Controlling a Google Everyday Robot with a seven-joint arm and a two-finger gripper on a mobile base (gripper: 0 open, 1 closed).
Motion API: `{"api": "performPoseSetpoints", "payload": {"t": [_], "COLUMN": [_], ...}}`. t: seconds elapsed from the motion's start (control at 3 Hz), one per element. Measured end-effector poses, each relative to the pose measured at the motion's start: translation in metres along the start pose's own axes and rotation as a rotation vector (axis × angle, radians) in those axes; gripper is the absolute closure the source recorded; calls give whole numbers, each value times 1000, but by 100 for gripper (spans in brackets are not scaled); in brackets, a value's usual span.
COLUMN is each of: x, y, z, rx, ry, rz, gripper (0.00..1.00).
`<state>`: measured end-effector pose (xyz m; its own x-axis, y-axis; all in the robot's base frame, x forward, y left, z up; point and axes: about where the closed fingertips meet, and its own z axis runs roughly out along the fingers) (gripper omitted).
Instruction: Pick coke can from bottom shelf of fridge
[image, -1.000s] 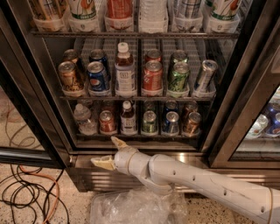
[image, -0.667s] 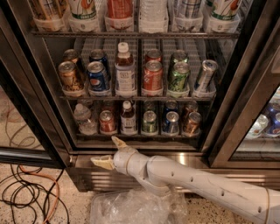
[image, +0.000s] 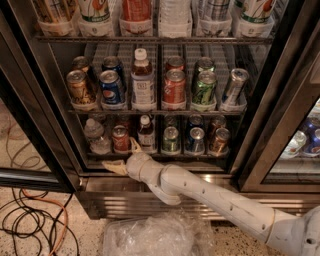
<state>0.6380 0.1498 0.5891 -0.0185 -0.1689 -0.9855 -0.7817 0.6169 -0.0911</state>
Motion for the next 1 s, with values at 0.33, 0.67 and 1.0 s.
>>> {"api": "performPoseSetpoints", "payload": {"t": [0.33,0.67,1.0], "x": [-1,-1,-2], "y": [-16,-11,-14], "z": [1,-3,7], "rx": [28,42,53], "ry": [-3,-3,-37], "rz": [6,-5,-31], "gripper": [16,24,35]}}
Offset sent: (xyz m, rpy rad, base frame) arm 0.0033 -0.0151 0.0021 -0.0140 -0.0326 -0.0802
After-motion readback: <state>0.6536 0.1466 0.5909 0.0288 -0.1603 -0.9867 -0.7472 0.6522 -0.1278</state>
